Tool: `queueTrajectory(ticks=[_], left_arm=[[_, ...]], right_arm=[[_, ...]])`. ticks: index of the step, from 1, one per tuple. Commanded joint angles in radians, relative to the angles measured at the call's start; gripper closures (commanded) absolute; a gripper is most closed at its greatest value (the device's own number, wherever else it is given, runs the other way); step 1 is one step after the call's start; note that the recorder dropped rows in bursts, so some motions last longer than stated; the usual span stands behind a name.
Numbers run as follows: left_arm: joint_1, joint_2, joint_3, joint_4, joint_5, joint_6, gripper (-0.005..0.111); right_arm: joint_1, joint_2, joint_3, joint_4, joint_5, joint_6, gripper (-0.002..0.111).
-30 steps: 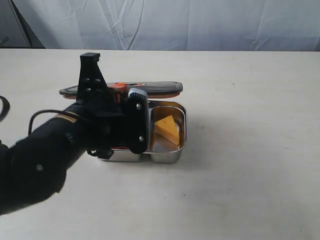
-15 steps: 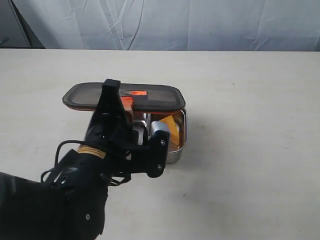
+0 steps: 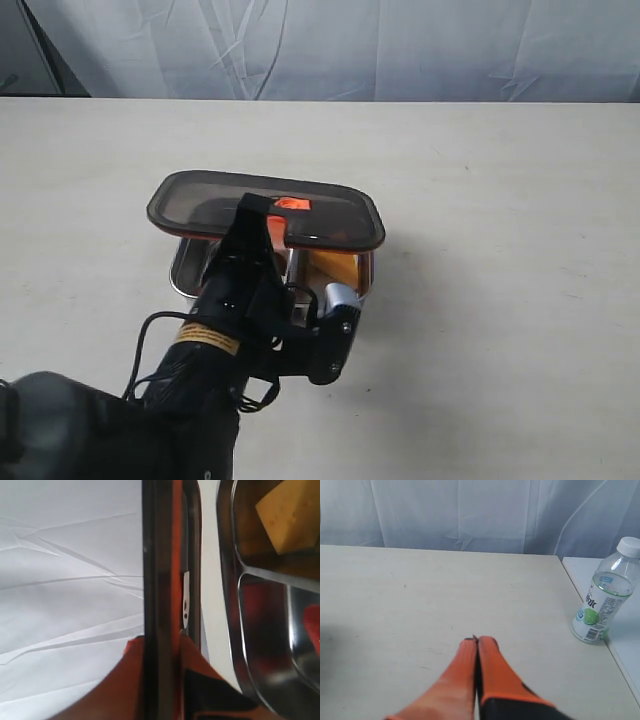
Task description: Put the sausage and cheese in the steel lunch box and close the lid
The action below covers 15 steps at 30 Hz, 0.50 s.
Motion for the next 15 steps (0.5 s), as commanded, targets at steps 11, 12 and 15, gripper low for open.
queueTrajectory(ticks=[11,12,15], left_arm=[[-0.012,0.103,0.003,0.051,-0.020,-0.096,0.107],[-0.012,0.103,0.003,0.053,-0.020,-0.098,0.107],[-0.012,0.110,-0.003,0.051,-0.020,-0.098,0.107]], right_arm=[[0.000,-0.041,0.015,-0.016,0.000,0.003,0.109],[0.000,-0.043,0.015,-0.016,0.000,0.003,0.109],[0.000,-0.045,0.015,-0.016,0.000,0.003,0.109]])
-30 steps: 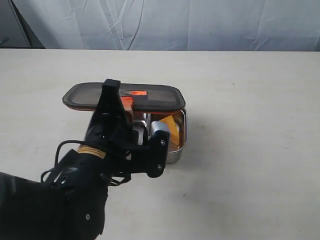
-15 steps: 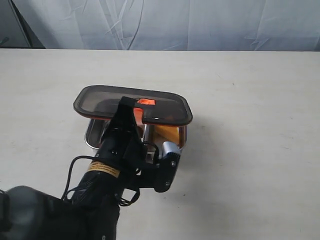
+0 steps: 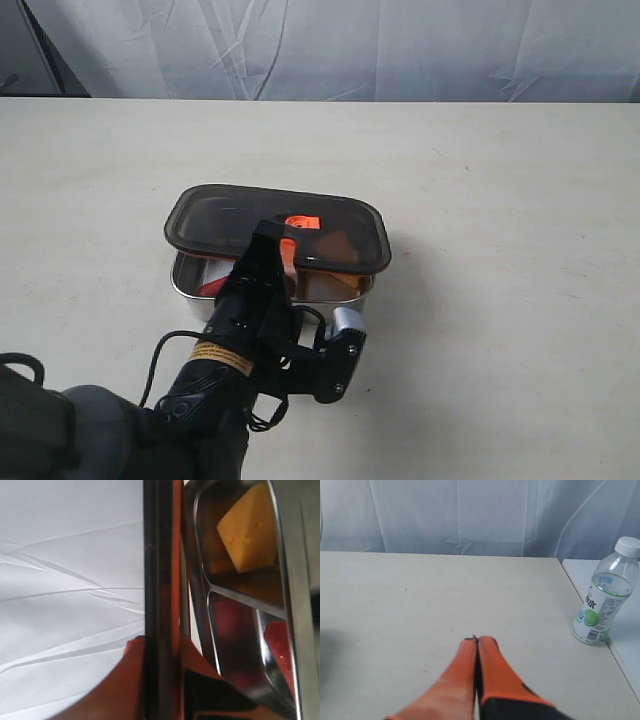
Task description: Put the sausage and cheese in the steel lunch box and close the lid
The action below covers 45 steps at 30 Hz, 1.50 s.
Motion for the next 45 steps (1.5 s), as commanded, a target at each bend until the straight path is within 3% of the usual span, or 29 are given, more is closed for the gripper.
queueTrajectory(ticks=[1,16,23,36,45], left_arm=[[-0.010,0.012,-0.002,0.008,-0.009,-0.018,0.107],[-0.010,0.015,-0.002,-0.071,0.015,-0.047,0.107],[-0.010,0.015,-0.002,-0.067,0.098,-0.052,0.090],[-0.010,0.015,-0.002,-0.067,0.092,-0.052,0.059],[-0.010,0.015,-0.002,-0.092,0.090,-0.023,0.052]], right_arm=[[0.000,-0.009,0.006,-0.012,0.000,0.003,0.109],[0.000,-0.009,0.006,-0.012,0.000,0.003,0.109],[0.000,-0.009,0.006,-0.012,0.000,0.003,0.109],[0.000,-0.009,0.006,-0.014,0.000,0.003,0.109],[0.000,-0.009,0.006,-0.014,0.000,0.003,0.109]])
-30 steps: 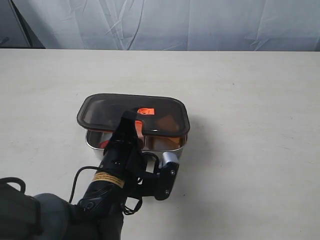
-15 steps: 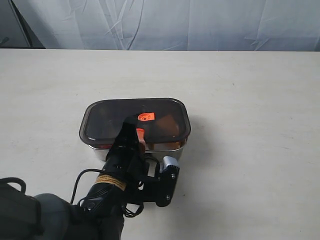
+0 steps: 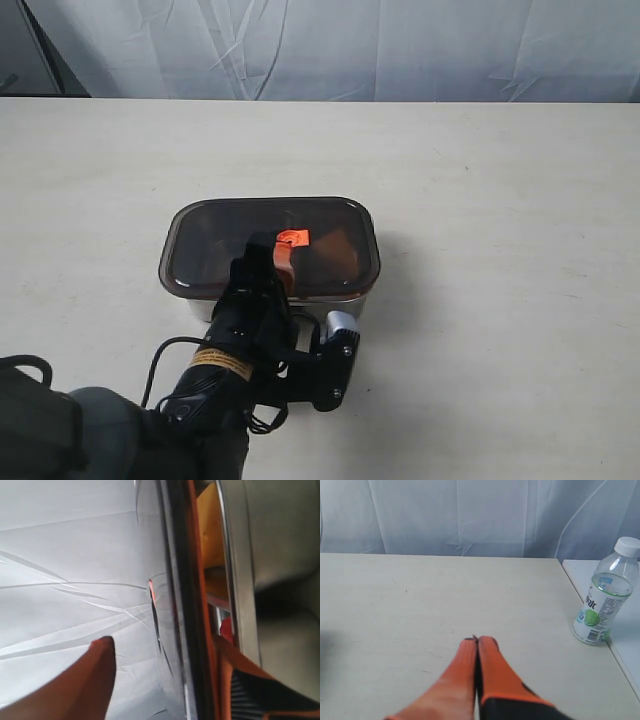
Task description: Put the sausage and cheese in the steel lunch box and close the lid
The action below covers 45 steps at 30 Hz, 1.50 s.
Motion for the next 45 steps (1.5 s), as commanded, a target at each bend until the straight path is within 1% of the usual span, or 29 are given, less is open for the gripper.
queueTrajectory(ticks=[1,13,14,18,20,21,22,25,26,31,34,37,40,45], left_arm=[[-0.010,0.001,0.000,-0.037,0.013,0.027,0.052],[-0.010,-0.032,0.000,-0.050,0.011,0.053,0.052],[-0.010,-0.034,0.000,-0.054,0.016,0.083,0.052],[-0.010,-0.034,0.000,-0.057,0.058,0.087,0.052],[-0.016,-0.034,0.000,-0.064,0.023,0.087,0.052],[-0.029,-0.034,0.000,-0.065,-0.013,0.087,0.052],[-0.038,-0.034,0.000,-0.065,-0.016,0.087,0.052],[-0.090,-0.034,0.000,-0.099,0.039,0.087,0.052],[-0.097,-0.034,0.000,-0.105,0.040,0.087,0.052],[-0.099,-0.034,0.000,-0.133,0.005,0.087,0.052],[-0.116,-0.034,0.000,-0.169,-0.016,0.111,0.052],[-0.154,-0.034,0.000,-0.154,-0.053,0.111,0.052],[-0.197,-0.034,0.000,-0.146,-0.054,0.111,0.052],[-0.276,-0.034,0.000,-0.174,-0.086,0.106,0.052]], right_arm=[[0.000,-0.004,0.006,-0.014,0.000,0.000,0.109],[0.000,-0.004,0.006,-0.014,0.000,0.000,0.109],[0.000,-0.004,0.006,-0.014,0.000,0.000,0.109],[0.002,-0.004,0.006,-0.014,0.000,0.000,0.109],[0.002,-0.004,0.006,-0.014,0.000,0.000,0.109],[0.002,-0.004,0.006,-0.014,0.000,0.000,0.109],[0.002,-0.004,0.006,-0.014,0.000,0.000,0.109],[0.002,-0.004,0.006,-0.014,0.000,0.000,0.109],[0.002,-0.004,0.006,-0.014,0.000,0.000,0.109],[0.002,-0.004,0.006,-0.011,0.000,0.000,0.109],[0.002,-0.004,0.006,-0.011,0.000,0.000,0.109],[0.002,-0.004,0.006,-0.011,0.000,0.000,0.109],[0.002,-0.004,0.006,-0.011,0.000,0.000,0.109],[0.002,-0.004,0.006,-0.011,0.000,0.000,0.109]])
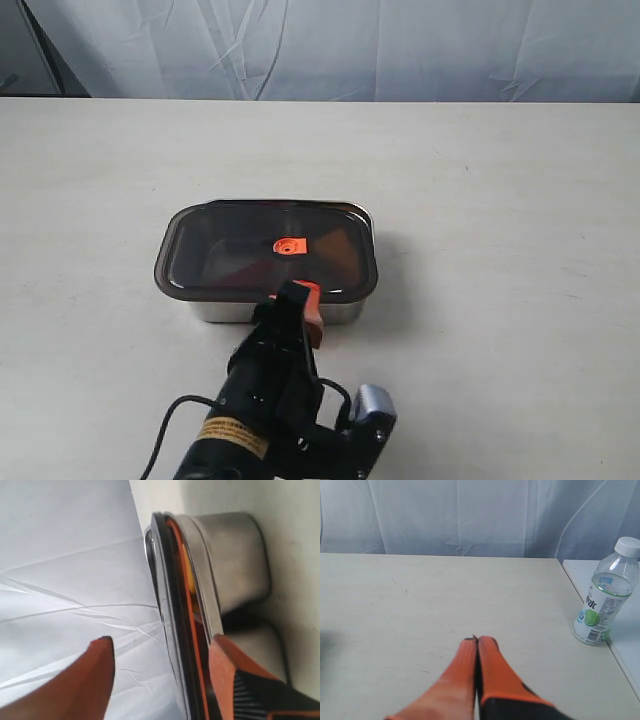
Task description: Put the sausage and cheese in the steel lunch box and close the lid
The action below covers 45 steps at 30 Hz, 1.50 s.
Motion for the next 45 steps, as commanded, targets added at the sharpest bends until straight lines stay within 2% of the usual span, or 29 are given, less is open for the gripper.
queueTrajectory(ticks=[1,3,8,9,14,18,21,25,33,41,45], left_arm=[[-0.076,-0.007,0.002,-0.015,-0.040,-0.019,0.053],[-0.104,-0.023,0.000,-0.024,-0.040,-0.042,0.059],[-0.147,-0.101,-0.021,-0.181,-0.040,-0.150,0.101],[-0.147,-0.119,-0.027,-0.227,-0.040,-0.155,0.106],[-0.147,-0.209,-0.081,-0.437,-0.040,-0.161,0.107],[-0.138,-0.303,-0.114,-0.437,-0.040,-0.171,0.107],[-0.098,-0.362,-0.160,-0.437,0.012,-0.169,0.107],[0.028,-0.429,-0.192,-0.437,0.091,-0.165,0.107],[0.397,-0.511,-0.258,-0.437,0.413,-0.153,0.107],[0.633,-0.524,-0.323,-0.437,0.659,-0.173,0.107],[0.758,-0.524,-0.363,-0.437,0.750,-0.277,0.107]], right_arm=[[0.002,-0.004,0.006,-0.011,0.000,0.000,0.109],[0.002,-0.004,0.006,-0.011,0.000,0.000,0.109],[0.002,-0.004,0.017,-0.018,0.000,0.000,0.109],[0.002,-0.004,0.026,-0.018,0.000,0.000,0.109],[0.002,-0.004,0.042,-0.015,0.000,0.000,0.109],[0.002,-0.004,0.042,-0.014,0.000,0.000,0.109],[0.002,-0.004,0.042,-0.012,0.000,0.000,0.109],[0.002,-0.004,0.042,-0.012,0.000,0.000,0.109],[0.002,-0.004,0.042,-0.012,0.000,0.000,0.109],[0.002,-0.004,0.042,-0.018,0.000,0.000,0.109],[0.002,-0.004,0.042,-0.013,0.000,0.000,0.109]])
